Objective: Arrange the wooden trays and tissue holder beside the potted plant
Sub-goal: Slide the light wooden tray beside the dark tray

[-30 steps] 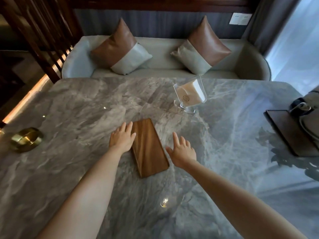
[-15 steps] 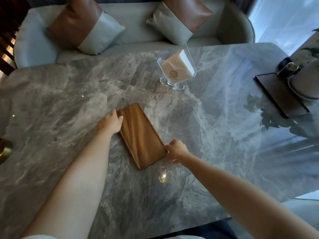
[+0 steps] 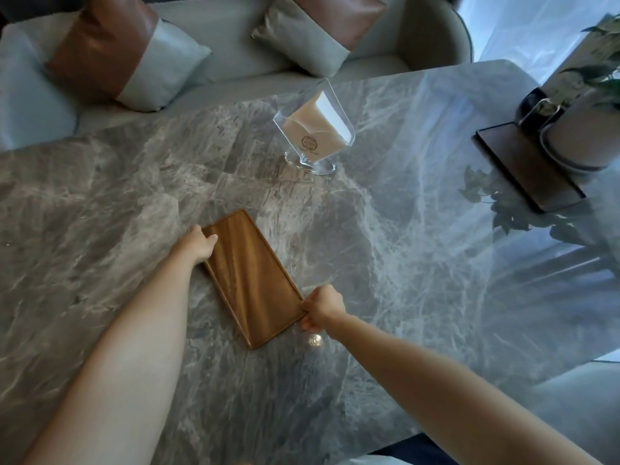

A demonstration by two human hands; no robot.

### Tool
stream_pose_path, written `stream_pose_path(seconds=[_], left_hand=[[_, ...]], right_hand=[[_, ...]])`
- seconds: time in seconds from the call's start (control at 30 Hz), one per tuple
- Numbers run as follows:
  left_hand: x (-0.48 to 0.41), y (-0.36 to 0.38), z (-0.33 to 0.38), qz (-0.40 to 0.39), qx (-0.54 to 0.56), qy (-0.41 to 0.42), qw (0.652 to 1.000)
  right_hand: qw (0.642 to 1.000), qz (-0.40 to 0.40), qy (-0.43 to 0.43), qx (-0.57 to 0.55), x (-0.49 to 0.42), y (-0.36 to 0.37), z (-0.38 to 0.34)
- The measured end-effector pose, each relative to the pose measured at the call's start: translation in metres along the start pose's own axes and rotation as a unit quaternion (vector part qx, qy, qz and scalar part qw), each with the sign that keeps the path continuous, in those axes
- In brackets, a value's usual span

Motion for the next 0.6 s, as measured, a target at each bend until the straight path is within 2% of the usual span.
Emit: stream_pose_path(seconds=[0.3,0.6], left_hand=[[0.009,0.012,0.036,0.026,0.04,-0.003,0.999],[0.019,0.021,0.147,0.071,0.083,0.045,0.993]], right_hand=[[0.999,0.007,-0.017,-0.037,-0.007,-0.058,0.016],[0.995,0.024,-0.054,-0.081,-0.009,-0.177,0.026]])
Point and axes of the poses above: each hand's wrist, its own x-axis away from the middle knuckle, its own y-axis out of the palm, z = x × y, the point moved 8 cm from there along -x, towards the middle knuckle, and after that the axes turned 8 degrees about y, right-handed, at the moved point
